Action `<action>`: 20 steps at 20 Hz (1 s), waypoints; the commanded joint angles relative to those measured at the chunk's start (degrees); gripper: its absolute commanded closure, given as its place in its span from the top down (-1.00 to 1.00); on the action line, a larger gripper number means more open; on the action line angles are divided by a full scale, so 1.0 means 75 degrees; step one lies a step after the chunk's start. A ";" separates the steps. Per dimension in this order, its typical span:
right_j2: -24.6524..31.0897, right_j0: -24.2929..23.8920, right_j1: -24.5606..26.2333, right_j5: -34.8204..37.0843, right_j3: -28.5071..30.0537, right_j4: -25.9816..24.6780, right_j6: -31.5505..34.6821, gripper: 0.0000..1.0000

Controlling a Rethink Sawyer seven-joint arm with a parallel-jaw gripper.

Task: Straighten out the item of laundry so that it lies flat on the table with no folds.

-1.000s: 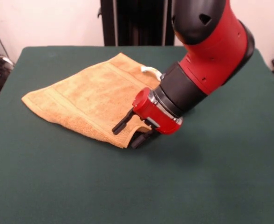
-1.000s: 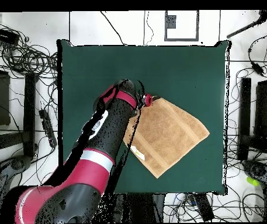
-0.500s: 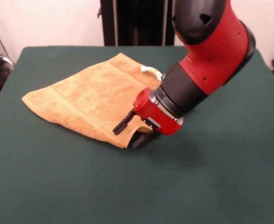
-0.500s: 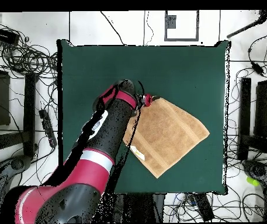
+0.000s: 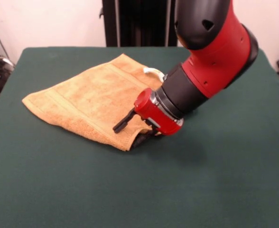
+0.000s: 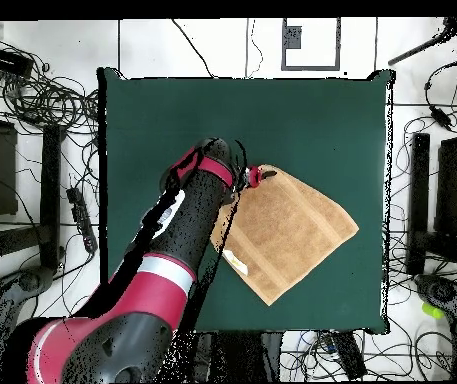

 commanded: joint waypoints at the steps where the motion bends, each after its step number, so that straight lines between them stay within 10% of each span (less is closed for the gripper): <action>1: 0.0838 0.0018 0.0559 0.1385 0.0339 0.0056 -0.0201 1.00; 20: 0.0260 0.0406 0.0482 0.2227 0.0180 -0.0689 -0.0153 1.00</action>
